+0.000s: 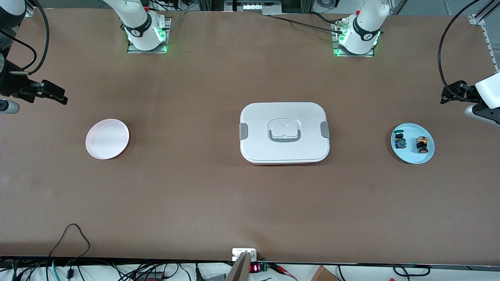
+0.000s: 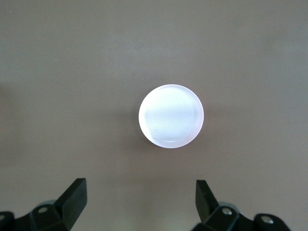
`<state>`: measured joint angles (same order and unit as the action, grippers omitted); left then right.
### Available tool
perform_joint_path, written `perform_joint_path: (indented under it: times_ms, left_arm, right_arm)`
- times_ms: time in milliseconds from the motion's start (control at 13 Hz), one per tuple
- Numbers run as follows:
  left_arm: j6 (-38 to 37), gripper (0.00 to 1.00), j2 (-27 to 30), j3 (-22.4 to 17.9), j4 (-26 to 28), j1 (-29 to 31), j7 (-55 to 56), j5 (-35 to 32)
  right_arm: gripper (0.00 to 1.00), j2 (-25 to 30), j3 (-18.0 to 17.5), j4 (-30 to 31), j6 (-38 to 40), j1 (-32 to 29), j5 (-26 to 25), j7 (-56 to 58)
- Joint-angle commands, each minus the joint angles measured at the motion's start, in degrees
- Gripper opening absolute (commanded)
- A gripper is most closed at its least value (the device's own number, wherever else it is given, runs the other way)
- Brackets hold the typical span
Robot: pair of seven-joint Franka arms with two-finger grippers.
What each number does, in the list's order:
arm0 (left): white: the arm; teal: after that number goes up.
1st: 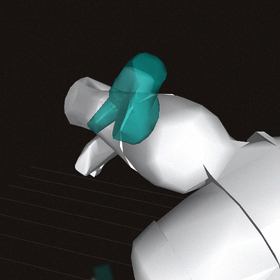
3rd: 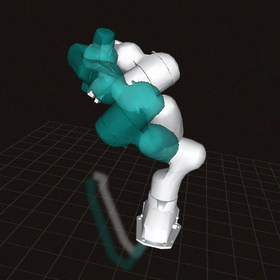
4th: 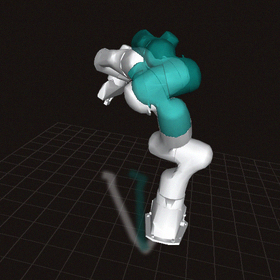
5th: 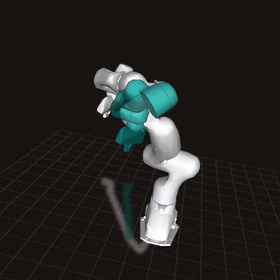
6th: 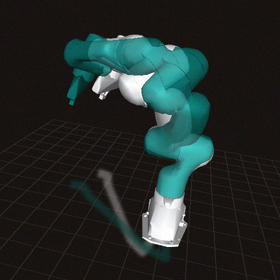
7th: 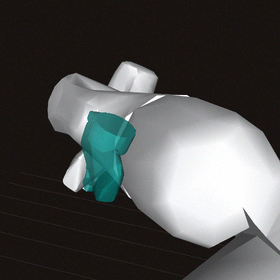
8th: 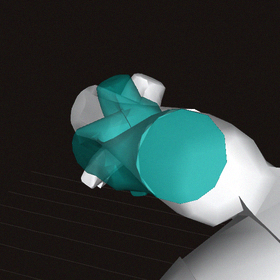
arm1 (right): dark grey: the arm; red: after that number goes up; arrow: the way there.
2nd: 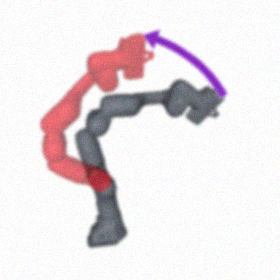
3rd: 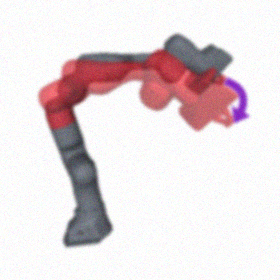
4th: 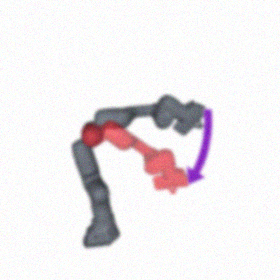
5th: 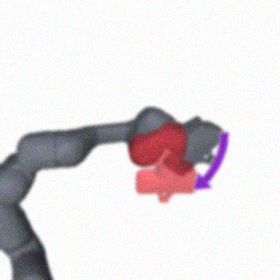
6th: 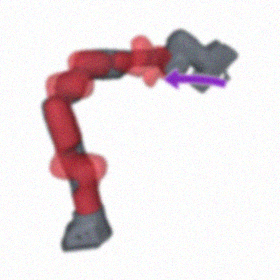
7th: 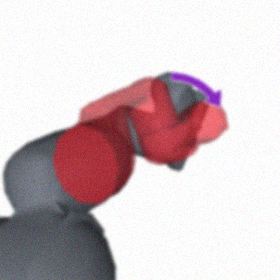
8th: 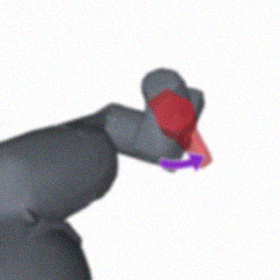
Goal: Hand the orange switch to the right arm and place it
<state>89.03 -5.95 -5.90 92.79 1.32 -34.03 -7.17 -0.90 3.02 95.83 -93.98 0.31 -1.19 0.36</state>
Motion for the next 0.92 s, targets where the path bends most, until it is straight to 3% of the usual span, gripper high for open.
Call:
perform_joint_path:
  times_ms: [0, 385, 538, 846]
  left_arm:
    - [-0.5, 1.0, -2.5, 0.2, -0.7, 1.3, -11.4, -4.0]
    - [8.5, 1.0, -7.2, 0.4, 2.0, 7.3, -37.7, -4.8]
    - [15.3, 1.0, -10.6, 0.2, 4.1, 8.8, -50.8, -4.8]
    - [26.2, 1.0, -12.9, 0.4, 11.9, 11.7, -63.4, -4.6]
  right_arm:
    - [1.0, 0.2, -0.2, -0.9, 1.1, -0.2, 0.1, 0.7]
    - [1.0, 0.2, -0.2, -0.9, 0.9, -0.2, 0.2, 0.7]
    - [1.0, 0.1, -0.3, -0.9, 0.8, -0.1, 0.2, 0.7]
    - [1.0, 0.2, -0.6, -1.1, 0.5, 0.0, 0.2, 0.6]
